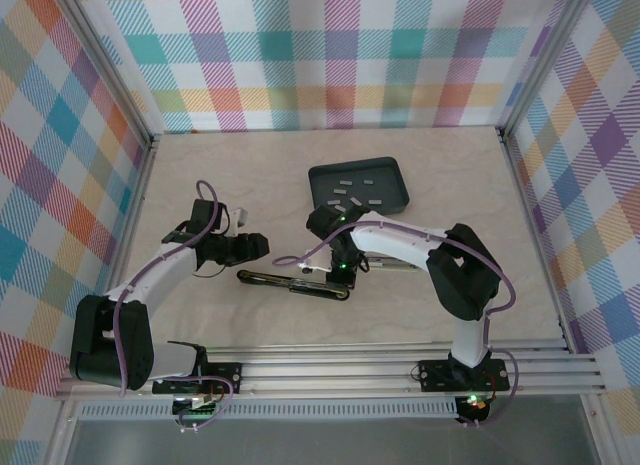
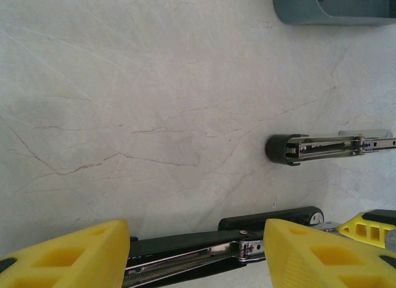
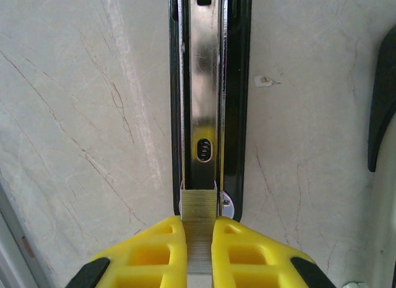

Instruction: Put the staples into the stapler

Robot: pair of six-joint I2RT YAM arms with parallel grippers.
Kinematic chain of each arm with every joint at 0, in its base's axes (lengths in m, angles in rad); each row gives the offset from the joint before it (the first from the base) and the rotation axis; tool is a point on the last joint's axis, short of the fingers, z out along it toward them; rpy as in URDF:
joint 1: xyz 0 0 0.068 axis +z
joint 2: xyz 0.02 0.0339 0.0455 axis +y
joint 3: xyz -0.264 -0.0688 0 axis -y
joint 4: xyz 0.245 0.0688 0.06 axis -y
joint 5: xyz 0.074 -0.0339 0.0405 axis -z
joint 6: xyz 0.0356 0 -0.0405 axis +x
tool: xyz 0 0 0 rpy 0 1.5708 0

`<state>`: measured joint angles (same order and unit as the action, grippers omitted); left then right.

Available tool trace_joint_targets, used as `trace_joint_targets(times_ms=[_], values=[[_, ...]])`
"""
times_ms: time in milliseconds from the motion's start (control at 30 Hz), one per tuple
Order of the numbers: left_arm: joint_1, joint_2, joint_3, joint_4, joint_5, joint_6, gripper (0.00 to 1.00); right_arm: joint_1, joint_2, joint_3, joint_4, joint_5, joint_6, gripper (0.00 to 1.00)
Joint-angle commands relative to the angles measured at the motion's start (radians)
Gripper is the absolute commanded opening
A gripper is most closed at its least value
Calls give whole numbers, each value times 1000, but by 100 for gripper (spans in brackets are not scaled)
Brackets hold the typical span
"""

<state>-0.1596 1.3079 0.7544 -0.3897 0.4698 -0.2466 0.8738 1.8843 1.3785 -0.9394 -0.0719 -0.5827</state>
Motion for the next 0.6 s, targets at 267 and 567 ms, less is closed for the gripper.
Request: trace_joint_targets(times_ms=[267,567], values=[[17,1,10,-12,-10,3,60,5,12,6,11,-25,11,12],[16,3,11,-12,-11,3,60,5,9,-5,4,-29,-31,13]])
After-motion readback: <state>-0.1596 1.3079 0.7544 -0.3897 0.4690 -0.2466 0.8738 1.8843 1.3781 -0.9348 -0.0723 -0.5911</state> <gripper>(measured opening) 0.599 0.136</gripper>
